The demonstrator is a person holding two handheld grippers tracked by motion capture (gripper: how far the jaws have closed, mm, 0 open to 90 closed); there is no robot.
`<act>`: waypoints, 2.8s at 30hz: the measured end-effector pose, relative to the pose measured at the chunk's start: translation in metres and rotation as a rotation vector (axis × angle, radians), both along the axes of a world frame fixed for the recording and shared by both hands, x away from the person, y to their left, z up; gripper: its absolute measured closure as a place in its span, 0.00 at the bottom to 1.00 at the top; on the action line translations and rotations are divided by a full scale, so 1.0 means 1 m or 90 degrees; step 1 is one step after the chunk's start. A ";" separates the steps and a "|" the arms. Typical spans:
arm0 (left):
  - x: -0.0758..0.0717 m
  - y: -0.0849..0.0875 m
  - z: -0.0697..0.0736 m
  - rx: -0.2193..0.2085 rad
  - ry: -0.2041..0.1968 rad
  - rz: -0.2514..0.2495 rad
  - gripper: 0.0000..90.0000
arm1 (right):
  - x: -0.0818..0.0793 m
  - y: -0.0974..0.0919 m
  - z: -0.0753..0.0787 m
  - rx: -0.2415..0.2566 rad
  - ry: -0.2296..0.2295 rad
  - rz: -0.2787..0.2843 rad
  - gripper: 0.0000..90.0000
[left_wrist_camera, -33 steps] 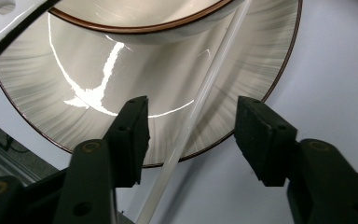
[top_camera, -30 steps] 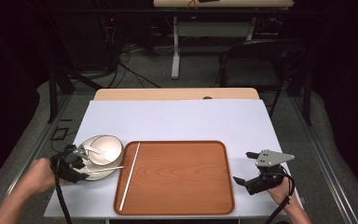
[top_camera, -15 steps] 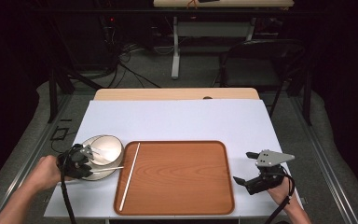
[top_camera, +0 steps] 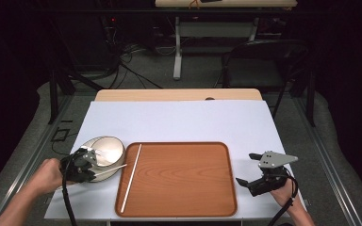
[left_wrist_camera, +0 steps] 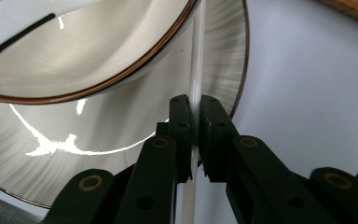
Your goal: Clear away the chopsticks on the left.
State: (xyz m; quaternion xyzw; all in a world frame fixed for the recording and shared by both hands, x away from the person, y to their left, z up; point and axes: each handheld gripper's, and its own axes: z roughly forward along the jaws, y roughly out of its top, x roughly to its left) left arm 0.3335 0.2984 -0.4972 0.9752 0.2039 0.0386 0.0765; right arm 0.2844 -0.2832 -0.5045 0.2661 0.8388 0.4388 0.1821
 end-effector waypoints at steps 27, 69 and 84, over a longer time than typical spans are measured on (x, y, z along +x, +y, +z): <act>-0.020 -0.061 0.039 -0.095 -0.016 0.098 0.94 | 0.000 0.000 0.000 0.000 0.000 0.001 0.03; 0.009 -0.105 0.018 -0.279 0.051 0.324 0.94 | 0.000 0.000 0.001 0.002 -0.001 0.003 0.03; 0.010 -0.111 -0.004 -0.284 0.033 0.374 0.94 | -0.001 0.000 0.001 0.002 -0.003 0.004 0.03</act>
